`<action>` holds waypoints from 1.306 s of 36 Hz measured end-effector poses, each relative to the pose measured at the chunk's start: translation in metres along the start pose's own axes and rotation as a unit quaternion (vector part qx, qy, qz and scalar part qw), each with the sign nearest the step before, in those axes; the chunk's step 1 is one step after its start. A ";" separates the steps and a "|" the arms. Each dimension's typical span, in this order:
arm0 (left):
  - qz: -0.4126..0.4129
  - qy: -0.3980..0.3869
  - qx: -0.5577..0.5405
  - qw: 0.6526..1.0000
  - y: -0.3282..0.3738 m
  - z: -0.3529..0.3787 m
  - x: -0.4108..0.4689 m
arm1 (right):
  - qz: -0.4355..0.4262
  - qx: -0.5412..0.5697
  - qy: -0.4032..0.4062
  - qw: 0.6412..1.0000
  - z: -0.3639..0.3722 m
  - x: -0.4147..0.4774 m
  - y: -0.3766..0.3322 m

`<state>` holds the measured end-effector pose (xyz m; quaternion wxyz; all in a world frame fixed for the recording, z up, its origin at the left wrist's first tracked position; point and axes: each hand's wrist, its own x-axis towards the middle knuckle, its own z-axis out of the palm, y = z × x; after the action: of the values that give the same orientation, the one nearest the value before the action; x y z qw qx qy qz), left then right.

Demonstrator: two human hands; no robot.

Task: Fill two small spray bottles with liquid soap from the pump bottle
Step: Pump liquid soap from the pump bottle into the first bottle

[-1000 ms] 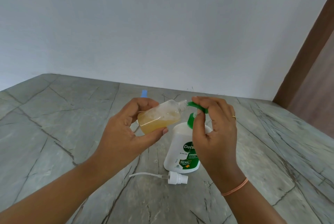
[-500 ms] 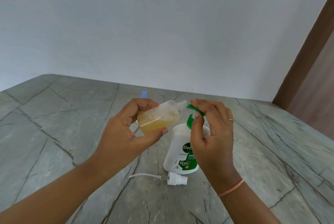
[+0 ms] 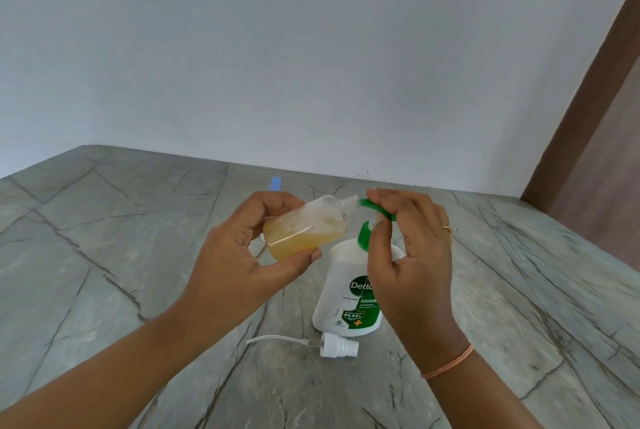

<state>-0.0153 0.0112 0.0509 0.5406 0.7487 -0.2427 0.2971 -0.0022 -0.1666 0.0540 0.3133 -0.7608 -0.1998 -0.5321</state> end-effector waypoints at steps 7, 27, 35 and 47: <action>-0.005 -0.002 0.008 1.000 -0.002 0.000 0.000 | 0.003 0.004 0.003 1.000 0.004 -0.007 0.002; -0.012 -0.003 0.005 1.000 -0.001 0.000 -0.001 | -0.002 0.001 0.006 1.000 0.003 -0.006 0.001; -0.011 -0.004 0.005 1.000 0.001 0.000 -0.001 | 0.011 0.007 0.002 1.000 0.000 -0.003 -0.002; -0.003 -0.002 0.004 1.000 0.000 0.000 -0.001 | 0.005 -0.001 0.003 1.000 -0.001 0.001 -0.001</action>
<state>-0.0158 0.0111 0.0505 0.5384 0.7522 -0.2404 0.2943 -0.0036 -0.1668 0.0553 0.3158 -0.7604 -0.1951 -0.5330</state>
